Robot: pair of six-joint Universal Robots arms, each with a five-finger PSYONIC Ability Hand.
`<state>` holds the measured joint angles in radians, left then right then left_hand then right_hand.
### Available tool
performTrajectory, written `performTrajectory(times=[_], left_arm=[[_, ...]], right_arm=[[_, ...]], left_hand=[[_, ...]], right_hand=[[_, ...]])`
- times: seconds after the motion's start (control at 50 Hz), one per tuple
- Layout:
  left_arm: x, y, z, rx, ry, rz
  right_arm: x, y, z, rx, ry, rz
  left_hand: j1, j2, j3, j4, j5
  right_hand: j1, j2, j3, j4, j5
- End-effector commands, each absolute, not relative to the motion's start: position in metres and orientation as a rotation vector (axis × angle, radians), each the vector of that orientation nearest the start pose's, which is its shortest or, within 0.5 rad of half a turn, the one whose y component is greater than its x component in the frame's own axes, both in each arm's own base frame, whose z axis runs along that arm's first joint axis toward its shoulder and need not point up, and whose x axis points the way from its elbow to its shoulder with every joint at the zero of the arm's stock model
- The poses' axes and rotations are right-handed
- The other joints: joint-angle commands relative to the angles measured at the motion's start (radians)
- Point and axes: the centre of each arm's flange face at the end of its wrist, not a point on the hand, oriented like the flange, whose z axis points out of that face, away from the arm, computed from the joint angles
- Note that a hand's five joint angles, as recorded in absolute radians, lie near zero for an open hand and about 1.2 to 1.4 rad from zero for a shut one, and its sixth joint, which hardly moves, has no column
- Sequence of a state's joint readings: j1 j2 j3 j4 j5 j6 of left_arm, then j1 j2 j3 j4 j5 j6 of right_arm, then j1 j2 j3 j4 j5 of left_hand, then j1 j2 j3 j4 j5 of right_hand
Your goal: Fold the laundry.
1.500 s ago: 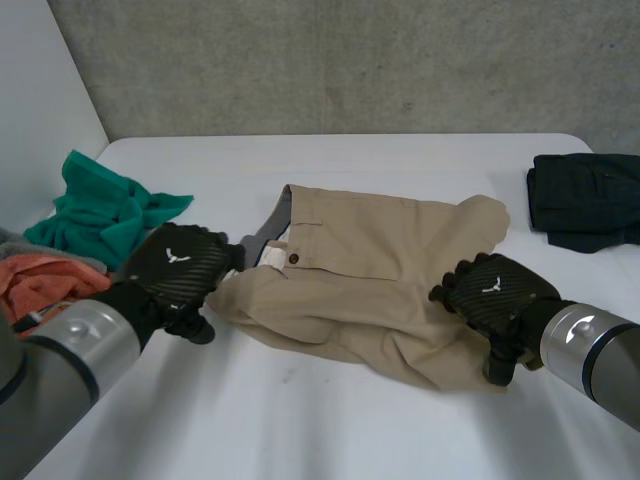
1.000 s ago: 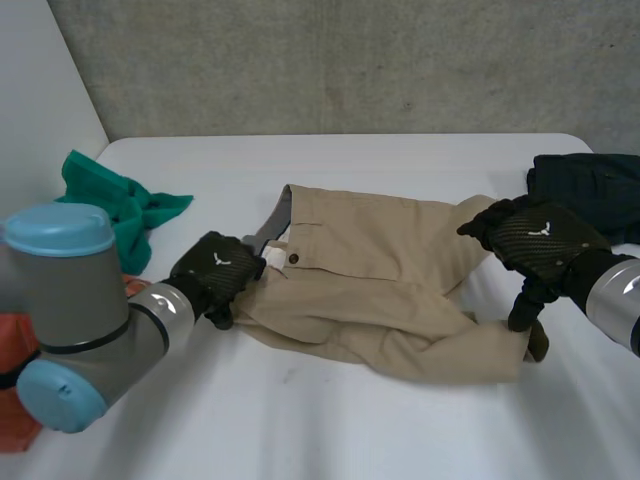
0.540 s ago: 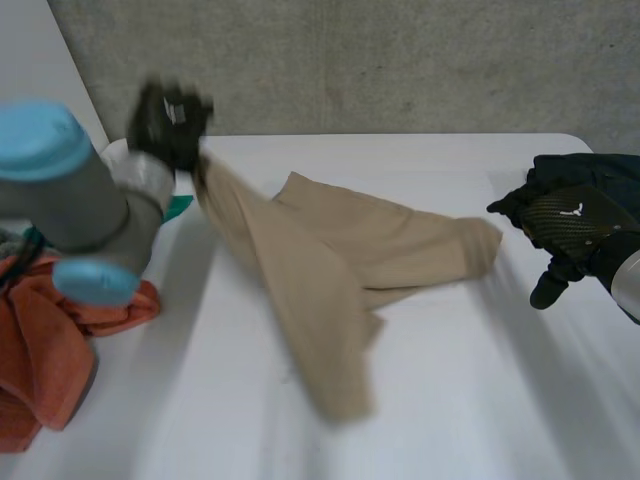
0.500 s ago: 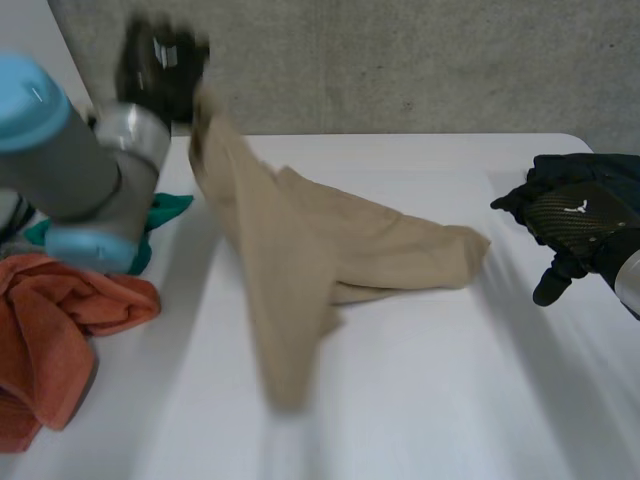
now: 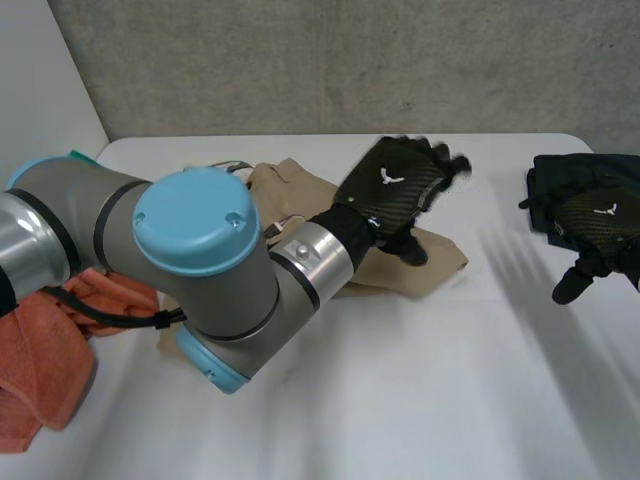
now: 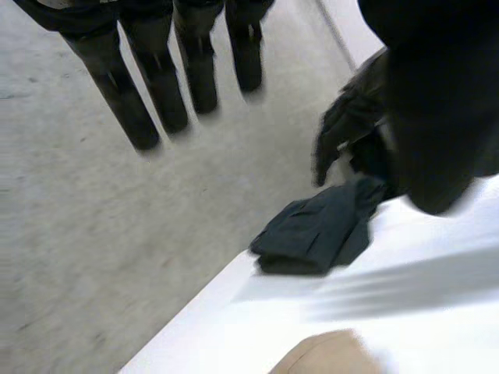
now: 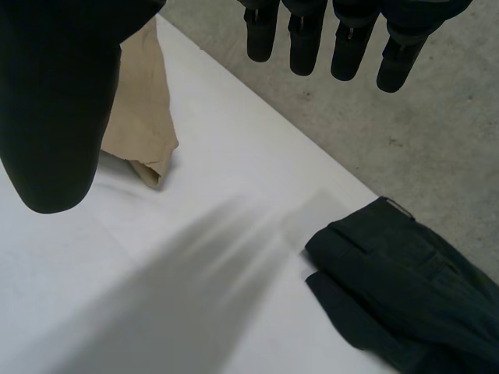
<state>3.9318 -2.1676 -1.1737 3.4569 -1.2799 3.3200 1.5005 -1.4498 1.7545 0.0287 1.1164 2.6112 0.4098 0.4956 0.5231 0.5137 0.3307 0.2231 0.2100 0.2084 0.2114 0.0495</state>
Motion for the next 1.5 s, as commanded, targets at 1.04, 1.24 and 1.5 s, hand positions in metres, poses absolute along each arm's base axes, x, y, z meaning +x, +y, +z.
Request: performTrajectory(times=[1.04,1.24,1.5], left_arm=[[-0.232,-0.495,0.213,-1.072,-1.782,2.554],[-0.310,-0.403,0.356,-0.830,-1.226,2.457],[-0.411,-0.219,0.229,-1.125,-1.279,1.678]], right_arm=[[0.169,-0.295,0.170,-1.072,2.418,-1.682],[0.169,-0.294,0.177,-1.054,2.406,-1.710],[0.149,-0.306,0.188,-0.972,2.420,-1.795]], left_hand=[[0.986,0.901,0.873,0.883,0.891],[0.986,0.901,0.873,0.883,0.891],[0.986,0.901,0.873,0.883,0.891]], right_hand=[[-0.049,-0.035,-0.034,-0.037,-0.050],[-0.049,-0.035,-0.034,-0.037,-0.050],[-0.049,-0.035,-0.034,-0.037,-0.050]])
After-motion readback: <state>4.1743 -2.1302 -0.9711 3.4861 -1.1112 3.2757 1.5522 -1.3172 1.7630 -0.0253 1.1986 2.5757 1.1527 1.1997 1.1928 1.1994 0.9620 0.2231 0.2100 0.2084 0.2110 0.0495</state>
